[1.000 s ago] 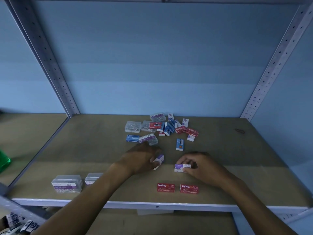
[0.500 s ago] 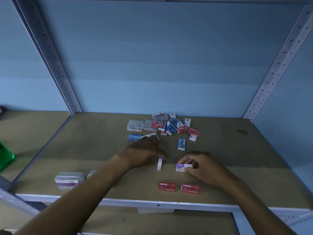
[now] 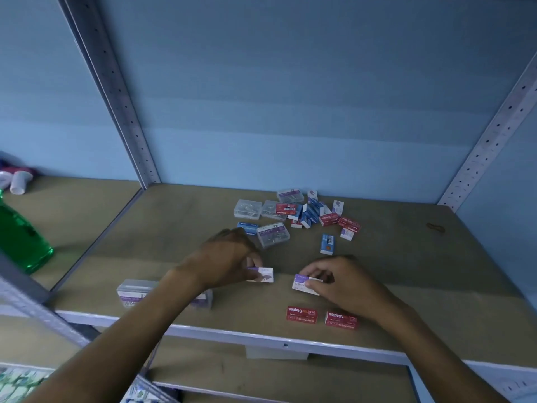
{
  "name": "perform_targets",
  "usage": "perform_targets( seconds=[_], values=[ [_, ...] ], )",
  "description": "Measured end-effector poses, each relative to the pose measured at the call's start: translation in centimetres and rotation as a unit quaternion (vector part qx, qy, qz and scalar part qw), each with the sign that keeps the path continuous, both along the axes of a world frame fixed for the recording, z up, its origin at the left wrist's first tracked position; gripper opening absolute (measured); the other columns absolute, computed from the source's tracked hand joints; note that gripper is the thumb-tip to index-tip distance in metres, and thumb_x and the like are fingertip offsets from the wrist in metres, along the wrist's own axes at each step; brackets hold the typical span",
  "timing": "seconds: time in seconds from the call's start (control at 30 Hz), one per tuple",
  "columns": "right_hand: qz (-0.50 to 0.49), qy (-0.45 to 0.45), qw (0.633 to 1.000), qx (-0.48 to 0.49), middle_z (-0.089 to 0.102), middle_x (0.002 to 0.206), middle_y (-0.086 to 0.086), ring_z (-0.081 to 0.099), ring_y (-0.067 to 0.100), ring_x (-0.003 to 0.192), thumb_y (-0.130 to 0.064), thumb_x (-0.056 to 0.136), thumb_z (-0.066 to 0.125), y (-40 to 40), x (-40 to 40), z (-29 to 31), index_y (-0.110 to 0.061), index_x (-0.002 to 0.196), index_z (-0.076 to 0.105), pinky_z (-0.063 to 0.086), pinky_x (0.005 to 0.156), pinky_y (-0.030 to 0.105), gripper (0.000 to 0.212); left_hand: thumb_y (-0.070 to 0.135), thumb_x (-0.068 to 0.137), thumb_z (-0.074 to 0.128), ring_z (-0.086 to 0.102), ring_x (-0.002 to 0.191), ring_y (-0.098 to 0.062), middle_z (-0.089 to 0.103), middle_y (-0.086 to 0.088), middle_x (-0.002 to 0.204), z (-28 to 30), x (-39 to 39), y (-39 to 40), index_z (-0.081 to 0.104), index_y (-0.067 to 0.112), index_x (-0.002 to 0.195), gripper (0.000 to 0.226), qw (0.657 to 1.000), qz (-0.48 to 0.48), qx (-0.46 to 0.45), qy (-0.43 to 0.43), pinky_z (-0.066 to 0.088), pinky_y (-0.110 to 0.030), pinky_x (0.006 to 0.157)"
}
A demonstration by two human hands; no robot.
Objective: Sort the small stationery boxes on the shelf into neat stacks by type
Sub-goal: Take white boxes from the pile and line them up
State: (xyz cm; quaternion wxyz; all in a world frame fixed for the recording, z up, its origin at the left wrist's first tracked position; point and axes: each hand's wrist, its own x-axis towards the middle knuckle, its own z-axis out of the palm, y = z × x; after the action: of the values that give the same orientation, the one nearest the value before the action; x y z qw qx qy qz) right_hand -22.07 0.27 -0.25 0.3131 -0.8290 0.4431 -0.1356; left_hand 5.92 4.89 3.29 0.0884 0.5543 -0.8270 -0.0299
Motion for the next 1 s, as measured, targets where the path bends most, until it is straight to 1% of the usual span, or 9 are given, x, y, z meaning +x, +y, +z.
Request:
perform_targets(
  seconds=[0.1, 0.2, 0.37, 0.5, 0.6, 0.73, 0.83, 0.9, 1.0],
  values=[
    [0.027, -0.018, 0.999, 0.0, 0.071, 0.09, -0.026, 0.064, -0.007, 0.086, -0.037, 0.088, 0.072, 0.9, 2.3, 0.7, -0.04, 0.105, 0.076, 0.054, 0.072, 0.018, 0.017, 0.057, 0.08, 0.069, 0.054, 0.099, -0.007, 0.069, 0.017, 0.1, 0.6, 1.7, 1.5, 0.072, 0.038, 0.101, 0.028, 1.0, 0.006, 0.017, -0.012, 0.034, -0.021, 0.077],
    [0.056, -0.016, 0.998, 0.008, 0.071, 0.089, -0.024, 0.064, -0.006, 0.085, -0.039, 0.087, 0.073, 1.8, 4.5, 1.1, -0.039, 0.106, 0.076, 0.055, 0.072, 0.02, 0.019, 0.059, 0.08, 0.067, 0.053, 0.097, -0.006, 0.068, 0.015, 0.097, 0.9, 2.5, 2.8, 0.073, 0.038, 0.102, 0.031, 0.999, 0.016, 0.038, -0.022, 0.032, -0.02, 0.075],
    [0.088, 0.032, 0.995, -0.019, 0.073, 0.086, -0.022, 0.063, -0.008, 0.08, -0.037, 0.085, 0.072, 2.9, 6.4, 0.9, -0.04, 0.106, 0.076, 0.047, 0.061, 0.01, 0.021, 0.053, 0.082, 0.068, 0.053, 0.099, -0.006, 0.071, 0.016, 0.096, 0.7, 2.4, 4.1, 0.074, 0.04, 0.102, 0.025, 0.998, 0.006, 0.056, -0.032, 0.035, -0.021, 0.077],
    [0.096, 0.047, 0.994, -0.023, 0.073, 0.084, -0.022, 0.063, -0.008, 0.078, -0.038, 0.082, 0.074, 3.5, 6.9, 0.5, -0.038, 0.104, 0.077, 0.043, 0.06, 0.008, 0.022, 0.052, 0.085, 0.065, 0.051, 0.103, -0.009, 0.071, 0.016, 0.098, 0.2, 2.4, 4.7, 0.074, 0.038, 0.104, 0.025, 0.996, -0.007, 0.063, -0.059, 0.042, -0.027, 0.083],
    [0.095, 0.046, 0.994, -0.025, 0.072, 0.083, -0.022, 0.062, -0.009, 0.076, -0.039, 0.081, 0.075, 3.7, 6.9, 0.3, -0.037, 0.102, 0.077, 0.041, 0.058, 0.007, 0.021, 0.052, 0.085, 0.064, 0.05, 0.103, -0.008, 0.07, 0.016, 0.094, -0.1, 2.6, 4.9, 0.074, 0.037, 0.102, 0.024, 0.997, -0.008, 0.06, -0.057, 0.042, -0.027, 0.084],
    [0.102, 0.045, 0.994, -0.022, 0.073, 0.084, -0.019, 0.061, -0.009, 0.078, -0.037, 0.081, 0.075, 3.8, 6.8, 0.3, -0.036, 0.102, 0.077, 0.043, 0.061, 0.007, 0.021, 0.053, 0.085, 0.063, 0.048, 0.104, -0.007, 0.07, 0.016, 0.093, -0.3, 3.0, 4.9, 0.073, 0.037, 0.101, 0.025, 0.997, -0.017, 0.054, -0.054, 0.041, -0.028, 0.087],
    [0.105, 0.042, 0.993, -0.018, 0.074, 0.086, -0.018, 0.061, -0.009, 0.078, -0.037, 0.082, 0.075, 3.9, 6.8, 0.4, -0.035, 0.104, 0.078, 0.043, 0.062, 0.006, 0.022, 0.055, 0.085, 0.062, 0.048, 0.103, -0.006, 0.07, 0.017, 0.093, -0.6, 3.2, 4.9, 0.072, 0.038, 0.101, 0.026, 0.998, -0.026, 0.039, -0.051, 0.04, -0.026, 0.085],
    [0.105, 0.037, 0.994, -0.012, 0.074, 0.088, -0.018, 0.063, -0.006, 0.079, -0.041, 0.082, 0.076, 3.9, 6.6, 0.4, -0.036, 0.106, 0.077, 0.043, 0.062, 0.007, 0.025, 0.057, 0.084, 0.062, 0.048, 0.102, -0.004, 0.069, 0.018, 0.093, -0.7, 3.4, 4.9, 0.072, 0.039, 0.101, 0.026, 0.998, -0.028, 0.039, -0.045, 0.041, -0.025, 0.084],
    [0.076, 0.016, 0.997, -0.005, 0.071, 0.095, -0.021, 0.063, -0.005, 0.082, -0.054, 0.081, 0.075, 3.5, 5.9, 0.7, -0.04, 0.113, 0.073, 0.044, 0.065, 0.006, 0.035, 0.064, 0.084, 0.057, 0.05, 0.1, -0.004, 0.07, 0.021, 0.094, -0.6, 3.8, 4.7, 0.071, 0.039, 0.1, 0.032, 0.999, -0.019, 0.04, -0.025, 0.044, -0.025, 0.085]
  ],
)
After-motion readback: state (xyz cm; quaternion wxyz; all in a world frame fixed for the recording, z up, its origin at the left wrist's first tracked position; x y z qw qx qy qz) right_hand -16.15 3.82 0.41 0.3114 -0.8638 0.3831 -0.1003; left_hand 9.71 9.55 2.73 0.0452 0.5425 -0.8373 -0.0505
